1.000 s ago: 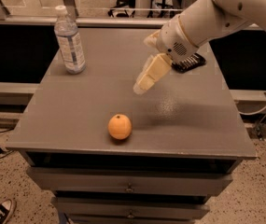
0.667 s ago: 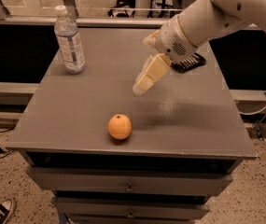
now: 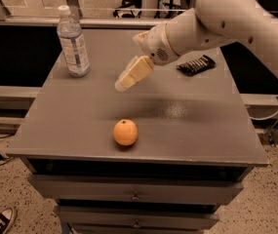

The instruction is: Knock blue plastic bottle over

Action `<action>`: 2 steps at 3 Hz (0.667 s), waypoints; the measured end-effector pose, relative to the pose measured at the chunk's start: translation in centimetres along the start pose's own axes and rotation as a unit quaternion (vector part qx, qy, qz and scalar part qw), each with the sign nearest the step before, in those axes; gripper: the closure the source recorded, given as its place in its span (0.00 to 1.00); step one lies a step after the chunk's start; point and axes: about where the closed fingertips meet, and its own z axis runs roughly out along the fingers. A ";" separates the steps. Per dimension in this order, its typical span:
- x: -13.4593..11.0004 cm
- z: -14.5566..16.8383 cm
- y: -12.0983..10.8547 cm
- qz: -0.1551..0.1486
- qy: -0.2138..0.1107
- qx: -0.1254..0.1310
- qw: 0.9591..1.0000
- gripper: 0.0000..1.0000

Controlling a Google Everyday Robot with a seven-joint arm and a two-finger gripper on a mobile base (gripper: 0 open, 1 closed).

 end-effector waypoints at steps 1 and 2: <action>-2.7 5.4 -2.7 0.005 -0.069 0.016 0.997 0.00; -4.1 7.8 -3.8 0.008 -0.100 0.022 0.995 0.00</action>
Offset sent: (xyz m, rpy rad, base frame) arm 0.0854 0.0971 -0.0053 0.2671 -0.0955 -0.0298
